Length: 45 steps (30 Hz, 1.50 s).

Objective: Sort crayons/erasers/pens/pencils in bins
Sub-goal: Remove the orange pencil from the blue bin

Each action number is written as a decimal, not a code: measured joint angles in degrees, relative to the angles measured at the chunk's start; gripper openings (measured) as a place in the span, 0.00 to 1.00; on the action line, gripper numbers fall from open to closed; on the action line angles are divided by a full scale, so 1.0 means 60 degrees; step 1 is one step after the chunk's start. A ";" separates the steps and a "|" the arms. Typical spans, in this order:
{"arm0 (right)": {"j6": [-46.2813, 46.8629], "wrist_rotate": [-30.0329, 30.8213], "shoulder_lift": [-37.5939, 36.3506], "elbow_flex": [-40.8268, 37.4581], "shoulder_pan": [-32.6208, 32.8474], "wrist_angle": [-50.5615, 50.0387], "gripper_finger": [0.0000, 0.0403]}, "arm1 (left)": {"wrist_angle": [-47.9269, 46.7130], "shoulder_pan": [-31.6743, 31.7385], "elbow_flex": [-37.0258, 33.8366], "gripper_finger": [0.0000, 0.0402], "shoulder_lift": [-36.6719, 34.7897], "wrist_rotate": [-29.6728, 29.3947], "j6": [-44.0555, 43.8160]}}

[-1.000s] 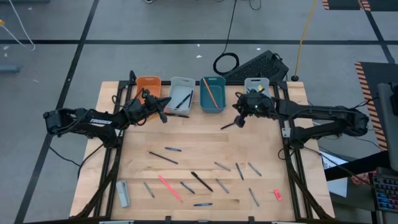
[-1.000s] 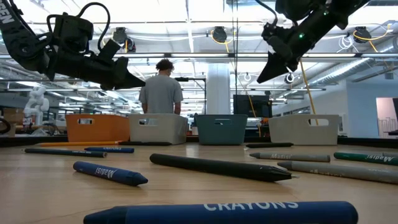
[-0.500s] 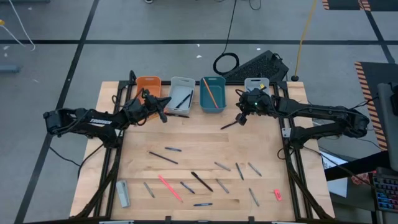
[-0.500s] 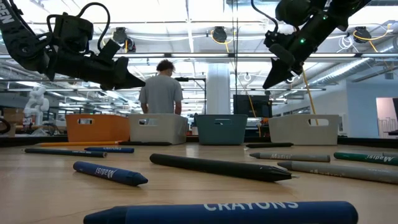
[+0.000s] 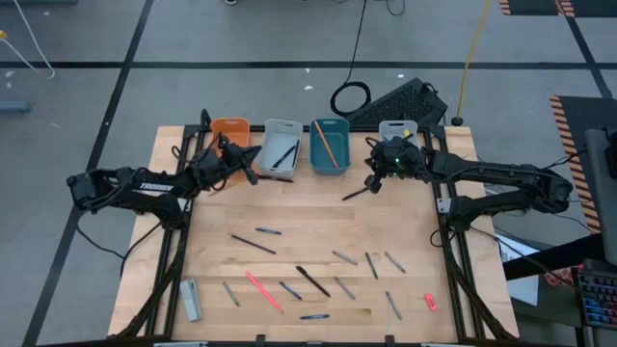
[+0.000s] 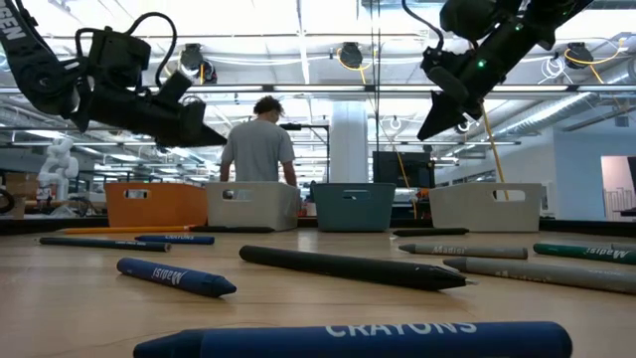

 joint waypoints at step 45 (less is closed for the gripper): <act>-0.0227 -0.0013 0.0004 -0.0554 0.0004 0.1582 0.00 | -0.0704 0.0218 0.0000 0.04 0.0000 0.0063 -0.0041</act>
